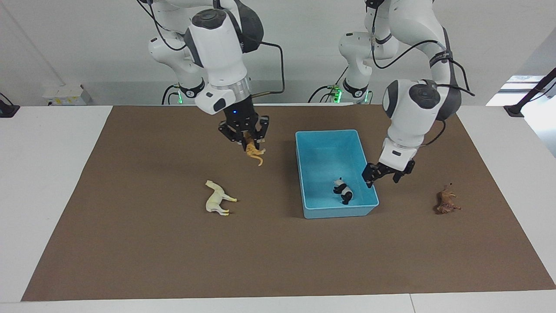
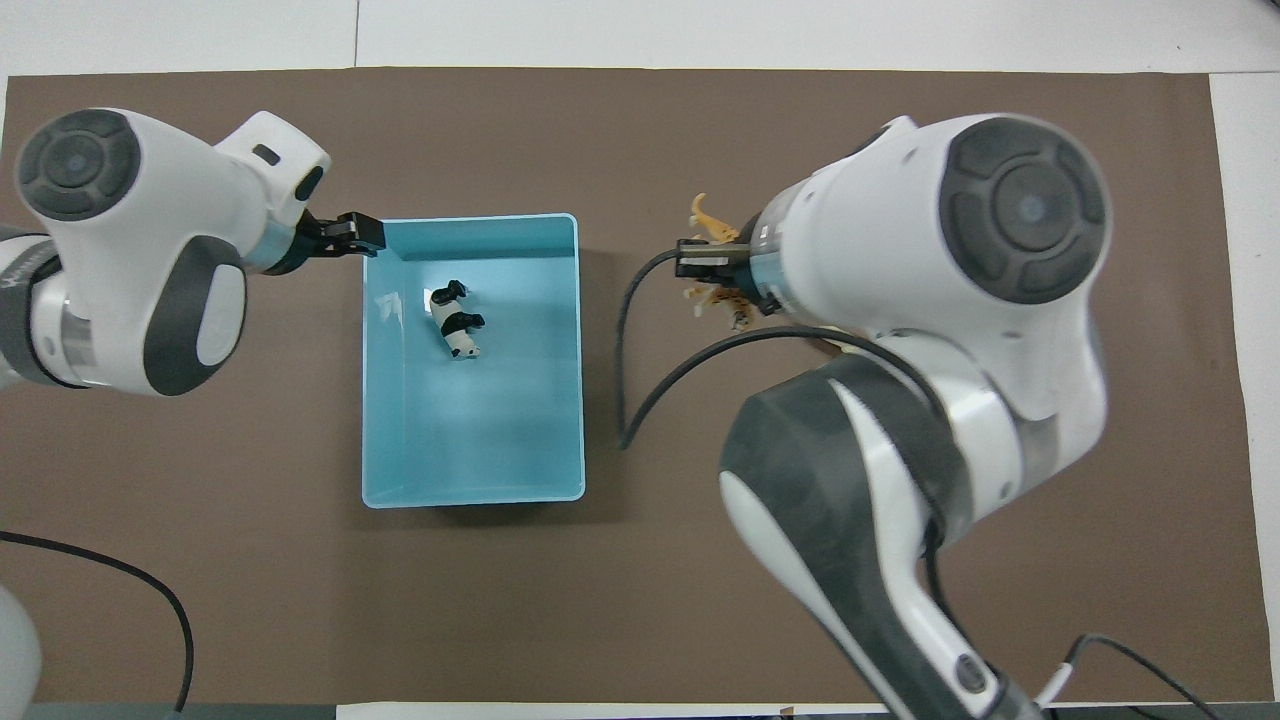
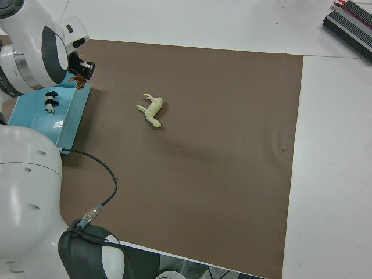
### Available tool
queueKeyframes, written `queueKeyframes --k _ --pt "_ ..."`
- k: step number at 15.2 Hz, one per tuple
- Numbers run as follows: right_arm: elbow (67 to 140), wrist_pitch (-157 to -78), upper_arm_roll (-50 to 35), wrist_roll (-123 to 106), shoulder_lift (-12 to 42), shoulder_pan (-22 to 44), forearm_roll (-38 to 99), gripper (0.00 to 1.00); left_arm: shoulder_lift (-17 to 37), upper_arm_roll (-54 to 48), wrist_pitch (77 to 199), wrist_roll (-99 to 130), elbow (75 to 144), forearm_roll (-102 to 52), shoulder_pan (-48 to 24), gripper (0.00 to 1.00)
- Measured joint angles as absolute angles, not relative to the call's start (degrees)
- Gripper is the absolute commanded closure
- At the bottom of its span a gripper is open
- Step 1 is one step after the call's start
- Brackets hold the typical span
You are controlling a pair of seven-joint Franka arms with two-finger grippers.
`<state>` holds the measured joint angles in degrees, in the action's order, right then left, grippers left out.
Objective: Put all toys into storage box
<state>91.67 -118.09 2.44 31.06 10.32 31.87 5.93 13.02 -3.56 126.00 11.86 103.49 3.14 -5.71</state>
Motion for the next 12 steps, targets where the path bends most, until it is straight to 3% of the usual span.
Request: queueKeyframes --k 4,9,10,12 --pt "91.86 -127.23 2.43 37.62 16.25 39.74 5.95 1.00 15.24 -3.38 135.39 -8.92 104.38 3.11 4.41 0.00" --pt "91.88 -138.15 2.42 40.47 26.58 45.16 6.27 1.00 25.09 -3.44 146.63 -24.29 102.65 3.12 10.52 0.00" --pt "91.80 -139.49 2.42 41.26 28.46 46.00 6.27 0.02 26.14 -3.50 146.88 -25.38 102.32 3.12 10.81 0.00" --pt "91.48 -139.58 2.44 44.10 30.18 47.09 6.30 0.00 26.68 -3.46 146.89 -27.01 102.75 3.12 11.50 0.00"
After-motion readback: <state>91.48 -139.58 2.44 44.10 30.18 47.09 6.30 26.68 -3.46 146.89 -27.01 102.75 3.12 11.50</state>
